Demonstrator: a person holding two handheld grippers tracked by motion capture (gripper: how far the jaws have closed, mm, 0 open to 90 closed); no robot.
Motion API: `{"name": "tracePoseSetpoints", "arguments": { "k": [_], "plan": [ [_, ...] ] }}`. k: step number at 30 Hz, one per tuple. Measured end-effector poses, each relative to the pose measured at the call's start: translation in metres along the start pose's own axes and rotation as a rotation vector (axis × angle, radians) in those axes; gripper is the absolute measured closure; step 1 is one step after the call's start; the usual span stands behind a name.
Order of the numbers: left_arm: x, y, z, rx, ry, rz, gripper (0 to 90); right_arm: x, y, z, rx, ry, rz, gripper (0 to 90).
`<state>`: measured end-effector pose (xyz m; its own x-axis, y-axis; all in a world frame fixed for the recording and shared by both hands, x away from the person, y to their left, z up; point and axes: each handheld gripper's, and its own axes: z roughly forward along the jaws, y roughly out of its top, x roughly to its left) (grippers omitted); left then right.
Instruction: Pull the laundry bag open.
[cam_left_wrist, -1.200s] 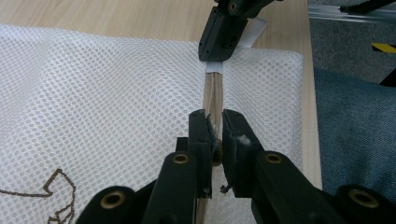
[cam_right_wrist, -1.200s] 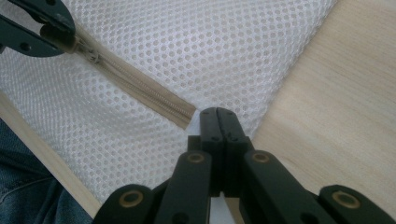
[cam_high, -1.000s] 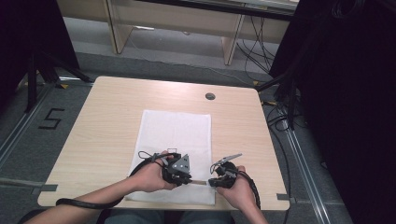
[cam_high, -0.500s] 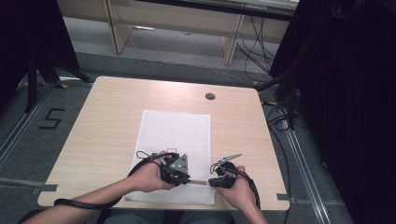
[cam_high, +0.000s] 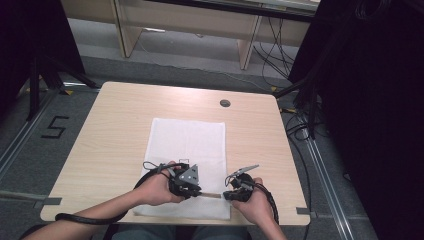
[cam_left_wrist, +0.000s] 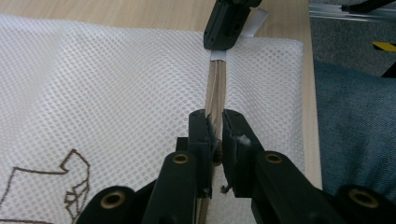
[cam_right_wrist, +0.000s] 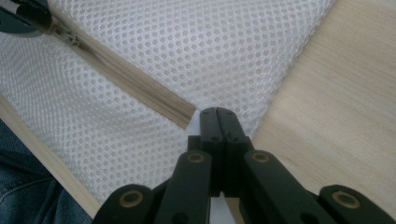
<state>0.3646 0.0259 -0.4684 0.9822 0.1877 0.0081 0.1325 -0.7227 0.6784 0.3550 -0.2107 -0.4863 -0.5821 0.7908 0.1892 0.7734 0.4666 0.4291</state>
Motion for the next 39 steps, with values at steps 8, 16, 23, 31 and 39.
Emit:
{"name": "tracePoseSetpoints", "arguments": {
  "k": [8,16,23,31,39],
  "plan": [
    [0.001,-0.001,-0.003,0.008,0.010,0.022,82.0,0.000,0.000,0.000,0.000,-0.003,-0.007,90.0],
    [0.001,-0.003,-0.004,0.003,0.007,-0.001,82.1,0.001,0.000,0.000,0.003,-0.005,-0.002,90.0],
    [0.001,-0.004,-0.004,-0.002,0.003,-0.003,82.1,0.001,0.000,0.000,0.007,-0.010,0.004,90.0],
    [0.001,-0.007,-0.006,-0.005,0.005,-0.007,82.0,-0.001,0.000,0.001,-0.004,-0.001,-0.021,90.0],
    [0.002,-0.010,-0.009,-0.007,0.006,-0.017,82.1,-0.001,0.000,0.000,-0.003,-0.001,-0.017,90.0]
  ]
}}
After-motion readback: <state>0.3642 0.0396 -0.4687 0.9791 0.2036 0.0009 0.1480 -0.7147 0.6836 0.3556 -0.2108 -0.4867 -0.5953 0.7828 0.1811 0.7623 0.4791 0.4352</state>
